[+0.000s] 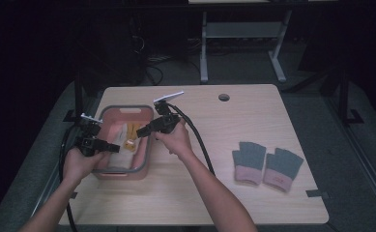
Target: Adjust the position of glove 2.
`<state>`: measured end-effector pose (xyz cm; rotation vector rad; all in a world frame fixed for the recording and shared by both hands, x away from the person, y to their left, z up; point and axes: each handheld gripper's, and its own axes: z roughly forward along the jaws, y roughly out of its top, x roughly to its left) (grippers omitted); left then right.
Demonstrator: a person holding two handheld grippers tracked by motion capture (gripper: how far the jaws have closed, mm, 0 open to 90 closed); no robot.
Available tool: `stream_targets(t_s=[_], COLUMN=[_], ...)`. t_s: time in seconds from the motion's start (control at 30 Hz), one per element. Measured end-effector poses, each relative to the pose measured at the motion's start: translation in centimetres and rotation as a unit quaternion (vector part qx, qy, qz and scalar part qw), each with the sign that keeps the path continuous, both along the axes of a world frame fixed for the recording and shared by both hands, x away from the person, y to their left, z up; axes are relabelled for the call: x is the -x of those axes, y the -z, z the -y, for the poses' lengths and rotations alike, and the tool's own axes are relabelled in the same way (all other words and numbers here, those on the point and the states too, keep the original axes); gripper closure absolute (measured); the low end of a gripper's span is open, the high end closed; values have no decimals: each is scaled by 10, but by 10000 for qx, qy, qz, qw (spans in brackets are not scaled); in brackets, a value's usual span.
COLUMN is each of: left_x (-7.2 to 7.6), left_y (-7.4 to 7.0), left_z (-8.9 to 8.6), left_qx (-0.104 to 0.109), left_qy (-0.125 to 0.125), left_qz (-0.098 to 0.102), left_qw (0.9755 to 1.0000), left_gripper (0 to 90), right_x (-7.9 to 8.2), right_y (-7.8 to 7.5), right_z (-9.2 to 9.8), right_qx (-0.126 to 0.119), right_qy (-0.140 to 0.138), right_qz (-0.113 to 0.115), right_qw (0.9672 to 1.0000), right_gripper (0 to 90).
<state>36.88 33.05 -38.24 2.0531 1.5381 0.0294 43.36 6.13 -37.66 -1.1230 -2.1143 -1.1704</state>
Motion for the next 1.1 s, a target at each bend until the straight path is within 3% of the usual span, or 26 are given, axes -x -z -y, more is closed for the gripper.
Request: stream_targets(t_s=[0.17,0.3,0.4,0.7,1.1], left_x=[3,6,6,10,12], left_y=[-9,-18,-20,-31,-44], left_z=[-2,-3,-1,12,31], left_qx=[204,485,612,834,1052], left_qy=[-84,-102,-105,15,214], left_qz=[167,347,358,612,765], left_qw=[9996,9982,9974,9946,9913], left_gripper=[629,603,584,562,532], right_x=[0,0,-1,-1,5], right_y=[0,-1,-2,-8,-17], right_z=[5,14,19,46,73], right_qx=[-39,-78,-89,-175,-214], right_qy=[5,23,43,176,310], right_qz=[-10,-19,6,72,143], right_qw=[10000,10000,10000,9997,9992], right_gripper=[680,669,660,650,634])
